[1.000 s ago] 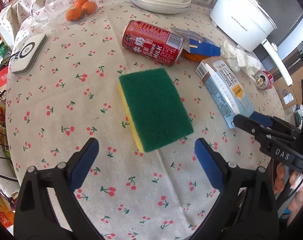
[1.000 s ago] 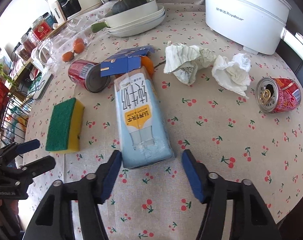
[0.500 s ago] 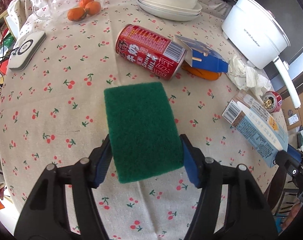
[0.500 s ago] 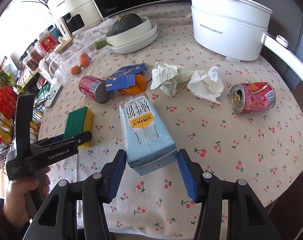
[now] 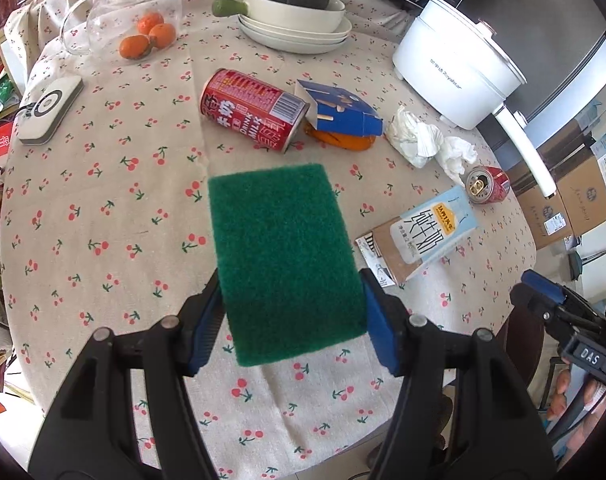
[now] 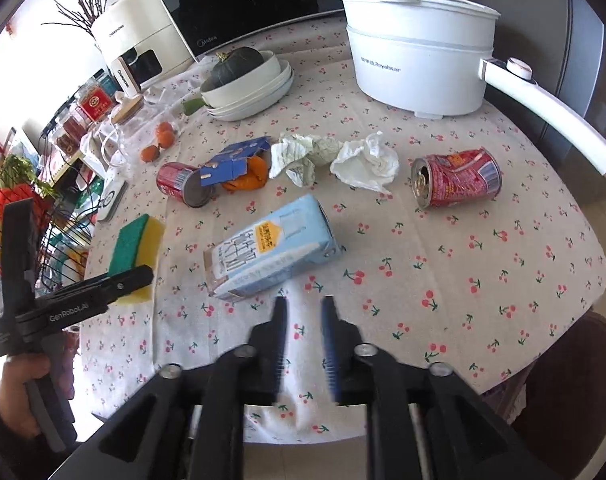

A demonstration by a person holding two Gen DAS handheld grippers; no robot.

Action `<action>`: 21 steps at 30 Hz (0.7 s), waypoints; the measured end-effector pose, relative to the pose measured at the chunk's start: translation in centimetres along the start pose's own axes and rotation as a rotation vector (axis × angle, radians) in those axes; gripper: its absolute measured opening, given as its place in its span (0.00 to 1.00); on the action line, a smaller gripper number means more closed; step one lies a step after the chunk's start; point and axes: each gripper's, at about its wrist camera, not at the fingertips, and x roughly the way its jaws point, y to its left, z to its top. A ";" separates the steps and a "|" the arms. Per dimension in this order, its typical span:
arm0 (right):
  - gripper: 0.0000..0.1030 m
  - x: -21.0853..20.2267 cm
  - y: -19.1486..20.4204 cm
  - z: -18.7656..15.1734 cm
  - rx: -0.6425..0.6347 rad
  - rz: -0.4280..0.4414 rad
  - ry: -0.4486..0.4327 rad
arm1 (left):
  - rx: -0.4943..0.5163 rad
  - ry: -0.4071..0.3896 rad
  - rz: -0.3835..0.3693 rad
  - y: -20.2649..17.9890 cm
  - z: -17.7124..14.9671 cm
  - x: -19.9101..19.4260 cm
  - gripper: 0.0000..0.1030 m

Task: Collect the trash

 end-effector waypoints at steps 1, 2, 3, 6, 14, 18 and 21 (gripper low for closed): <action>0.87 0.0 -0.1 -0.2 0.002 -0.009 -0.003 | 0.001 0.003 0.004 0.1 -0.1 0.0 0.63; 0.87 0.0 -0.2 -0.4 0.006 -0.014 0.002 | -0.001 0.006 0.006 0.2 -0.3 0.0 0.63; 0.87 0.2 -0.3 -0.6 0.011 -0.019 0.020 | -0.003 0.010 0.006 0.4 -0.4 0.0 0.63; 0.87 1.2 -0.2 -0.9 0.040 -0.020 0.058 | -0.013 0.015 0.007 0.9 -0.6 -0.1 0.63; 0.88 3.4 1.0 0.5 0.217 -0.020 0.027 | -0.049 0.002 0.025 2.6 -0.3 -0.3 0.64; 0.90 4.6 3.5 1.6 0.265 -0.027 -0.021 | -0.067 -0.006 0.034 3.9 0.0 -0.3 0.64; 0.92 6.0 5.5 2.2 0.280 -0.099 -0.058 | -0.082 -0.005 0.032 4.8 0.0 -0.4 0.64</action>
